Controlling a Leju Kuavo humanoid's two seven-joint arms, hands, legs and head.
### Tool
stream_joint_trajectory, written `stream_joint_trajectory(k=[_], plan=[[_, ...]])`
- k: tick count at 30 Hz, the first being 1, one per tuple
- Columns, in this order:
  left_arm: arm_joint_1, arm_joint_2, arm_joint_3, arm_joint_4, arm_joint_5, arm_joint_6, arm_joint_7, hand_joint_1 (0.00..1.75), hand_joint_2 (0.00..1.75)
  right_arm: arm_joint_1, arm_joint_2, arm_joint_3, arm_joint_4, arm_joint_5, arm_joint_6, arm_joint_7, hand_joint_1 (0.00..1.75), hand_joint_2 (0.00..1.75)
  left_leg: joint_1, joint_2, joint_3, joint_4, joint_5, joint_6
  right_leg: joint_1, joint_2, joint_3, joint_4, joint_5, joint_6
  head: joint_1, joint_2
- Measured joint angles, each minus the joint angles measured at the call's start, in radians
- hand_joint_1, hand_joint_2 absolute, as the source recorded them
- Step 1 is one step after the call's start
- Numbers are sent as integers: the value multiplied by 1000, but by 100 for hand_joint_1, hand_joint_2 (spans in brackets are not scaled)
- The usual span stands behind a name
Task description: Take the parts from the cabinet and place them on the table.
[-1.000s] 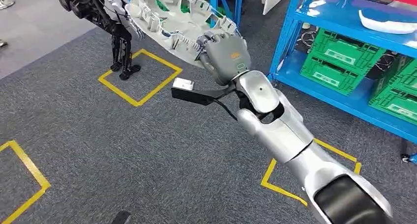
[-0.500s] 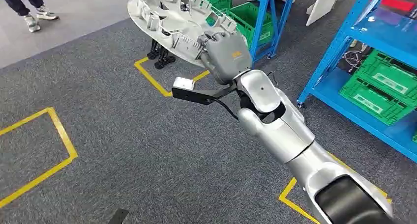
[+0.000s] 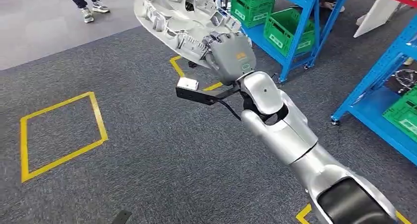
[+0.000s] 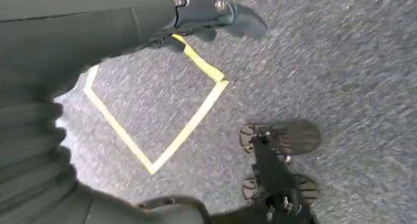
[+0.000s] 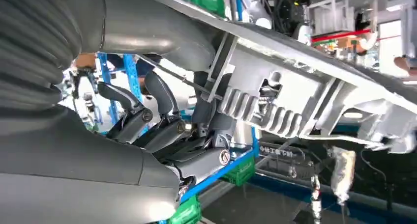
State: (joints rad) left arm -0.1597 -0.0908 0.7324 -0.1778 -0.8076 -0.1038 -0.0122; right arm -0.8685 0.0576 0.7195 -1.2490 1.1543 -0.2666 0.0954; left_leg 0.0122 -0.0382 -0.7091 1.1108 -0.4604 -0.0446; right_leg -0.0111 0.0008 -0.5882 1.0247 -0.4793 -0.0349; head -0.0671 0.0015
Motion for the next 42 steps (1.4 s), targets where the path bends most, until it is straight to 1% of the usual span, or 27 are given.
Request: stream_joint_trajectory(k=[2,4,6,7,8,9,13,15,17,18,19,21,22,23,24,27,28,30,31,33,34,36,37,38,39,40,42], plan=[[-2,0,0,0,0,0,-1,0,175,3,0,0,0,2,0,1,175,175,3,28,-75,163,-71,-6,2,-29,0,1,-2,-2,0,0],[2,0,2,0,0,0,-1,0,175,8,0,0,0,7,0,2,175,175,6,33,-92,205,-69,-10,2,-56,2,1,-4,-2,0,0],[3,2,3,0,0,0,-1,0,175,10,0,0,0,7,1,2,175,175,8,45,-21,82,-6,-11,1,-82,5,2,-9,3,0,0],[3,3,3,0,0,0,-2,0,175,9,0,0,-1,7,2,2,175,175,7,77,35,-13,29,-10,1,-94,9,4,-13,8,0,0],[0,3,3,0,0,0,-2,0,175,9,0,0,-3,7,2,2,175,175,-3,141,68,-80,20,-6,8,-106,11,7,-19,15,-1,0],[-1,3,3,0,0,0,-2,0,175,8,0,0,-5,8,2,2,175,175,-3,123,72,-82,30,11,13,-114,11,10,-23,22,1,0],[6,3,4,0,0,2,-2,0,175,10,2,1,-13,9,2,2,175,175,-3,64,68,-84,34,38,12,-156,22,5,-34,45,6,0],[7,2,4,0,0,4,-7,0,175,13,1,2,-23,11,4,2,175,175,1,39,66,-86,37,48,2,-45,-9,88,-87,50,11,0],[3,2,4,0,0,5,-8,0,175,16,-1,2,-25,16,5,5,175,175,-1,8,64,-85,37,54,3,-10,-89,244,-155,50,15,0],[3,2,4,0,0,5,-9,0,175,20,-1,2,-25,16,6,7,175,175,-3,-8,63,-84,37,54,4,-6,-122,299,-168,48,15,0],[4,2,4,0,0,5,-9,0,175,25,-1,2,-26,16,6,9,175,175,-4,-25,63,-82,37,54,5,-3,-135,312,-156,45,15,0],[7,2,4,0,0,5,-9,0,175,31,-1,2,-31,16,7,12,175,175,-4,-60,63,-78,37,54,7,5,-93,204,-77,35,16,0],[7,2,4,0,0,5,-9,0,175,30,-1,2,-33,16,8,13,175,175,-4,-76,63,-76,37,53,7,22,-48,106,-27,28,17,0],[6,0,4,0,0,5,-9,0,175,30,-1,2,-37,16,8,14,175,175,-3,-89,63,-75,38,50,7,63,-13,23,-5,22,18,0],[8,-2,4,0,0,5,-10,0,175,31,-1,2,-38,17,8,14,175,175,-1,-97,59,-80,43,41,9,93,-12,33,-11,24,15,0],[11,0,5,0,0,5,-10,0,175,30,2,2,-46,19,8,15,175,175,8,-134,52,-91,54,18,19,68,-11,15,-1,12,17,0],[15,0,5,0,0,5,-11,0,175,30,7,3,-48,19,9,14,175,175,2,-148,48,-96,57,11,11,53,-7,4,6,5,17,0],[18,0,5,0,0,4,-12,0,175,30,16,6,-53,21,11,12,175,175,-6,-36,23,-44,22,11,9,24,0,-7,12,-8,6,0],[15,0,5,0,0,4,-15,0,175,30,16,6,-54,22,12,13,175,175,-5,1,-9,22,-15,6,11,9,1,-7,10,-10,5,0],[14,1,5,0,1,5,-18,0,175,30,16,7,-54,26,14,13,175,175,0,28,-83,183,-83,-1,13,-26,1,-7,8,-14,5,0],[16,1,5,0,1,5,-18,0,175,30,16,9,-54,26,15,12,175,175,2,31,-100,222,-90,-4,13,-42,1,-7,7,-13,5,0],[20,1,6,0,2,5,-18,0,175,30,17,11,-54,26,18,13,175,175,7,37,-58,156,-47,-9,13,-70,2,-6,5,-10,5,0],[20,2,6,0,2,5,-19,0,175,30,17,11,-54,26,19,13,175,175,8,51,-1,59,-7,-10,12,-85,4,-5,2,-6,5,0],[19,2,6,0,2,5,-20,0,175,30,18,11,-54,26,21,13,175,175,8,91,58,-37,23,-10,13,-97,6,-2,-2,-1,4,0],[16,0,6,0,2,5,-21,0,175,29,19,11,-54,26,21,12,175,175,2,137,82,-85,15,-6,19,-105,6,2,-7,6,4,0],[15,0,6,0,2,5,-21,0,175,28,19,11,-54,26,23,12,175,175,2,121,83,-85,25,9,23,-115,6,6,-12,12,9,0],[19,0,9,0,2,5,-23,0,175,27,22,15,-54,26,23,11,175,175,-3,94,75,-81,25,19,23,-137,11,4,-13,21,13,0]])
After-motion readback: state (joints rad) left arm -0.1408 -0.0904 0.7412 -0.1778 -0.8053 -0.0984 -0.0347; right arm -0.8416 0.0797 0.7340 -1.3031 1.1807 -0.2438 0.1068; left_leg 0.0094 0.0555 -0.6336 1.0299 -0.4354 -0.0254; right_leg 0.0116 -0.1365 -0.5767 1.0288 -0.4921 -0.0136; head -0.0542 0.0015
